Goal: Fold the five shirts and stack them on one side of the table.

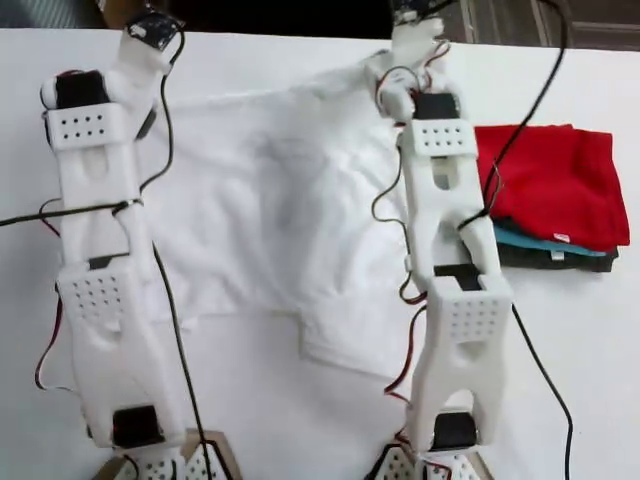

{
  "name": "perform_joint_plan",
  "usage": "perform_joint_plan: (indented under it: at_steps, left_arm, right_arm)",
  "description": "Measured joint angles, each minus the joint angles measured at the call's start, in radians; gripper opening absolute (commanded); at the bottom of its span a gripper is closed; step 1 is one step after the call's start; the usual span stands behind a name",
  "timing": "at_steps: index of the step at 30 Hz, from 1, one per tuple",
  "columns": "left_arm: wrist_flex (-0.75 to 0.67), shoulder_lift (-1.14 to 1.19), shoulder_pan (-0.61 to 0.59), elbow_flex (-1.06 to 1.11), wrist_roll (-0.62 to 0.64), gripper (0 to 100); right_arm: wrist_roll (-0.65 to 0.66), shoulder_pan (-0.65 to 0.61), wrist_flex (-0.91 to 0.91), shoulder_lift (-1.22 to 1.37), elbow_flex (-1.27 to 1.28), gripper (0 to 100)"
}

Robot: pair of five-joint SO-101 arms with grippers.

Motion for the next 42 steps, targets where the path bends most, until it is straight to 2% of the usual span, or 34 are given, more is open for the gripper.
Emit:
perform_joint_plan:
  at_steps: [5, 11, 16, 20, 26, 32, 37, 42]
  left_arm:
    - [0.046, 0.002, 0.002, 0.000, 0.000, 2]
    - [0.245, 0.002, 0.032, -0.002, -0.081, 2]
    - [0.270, 0.000, 0.012, 0.091, -0.078, 2]
    - [0.273, -0.015, 0.017, 0.235, -0.078, 2]
    - [0.273, -0.233, 0.028, 0.520, -0.109, 2]
    - [0.213, -0.511, 0.029, 0.936, -0.144, 3]
    - [0.066, -0.770, 0.031, 1.330, -0.157, 3]
    - [-0.020, -1.014, 0.035, 1.623, -0.170, 3]
  right_arm:
    - [0.000, 0.002, 0.084, 0.000, -0.009, 2.2]
    - [0.000, 0.005, 0.308, 0.000, -0.011, 2.2]
    - [0.000, 0.031, 0.505, 0.000, -0.011, 2.2]
    - [0.009, 0.054, 0.595, 0.000, -0.020, 2.2]
    - [0.103, 0.057, 0.779, -0.002, -0.020, 2.2]
    - [0.157, 0.092, 0.941, -0.029, -0.020, 2.2]
    - [0.219, 0.141, 0.961, -0.083, 0.054, 2.3]
    - [0.253, 0.150, 0.898, -0.249, 0.302, 2.3]
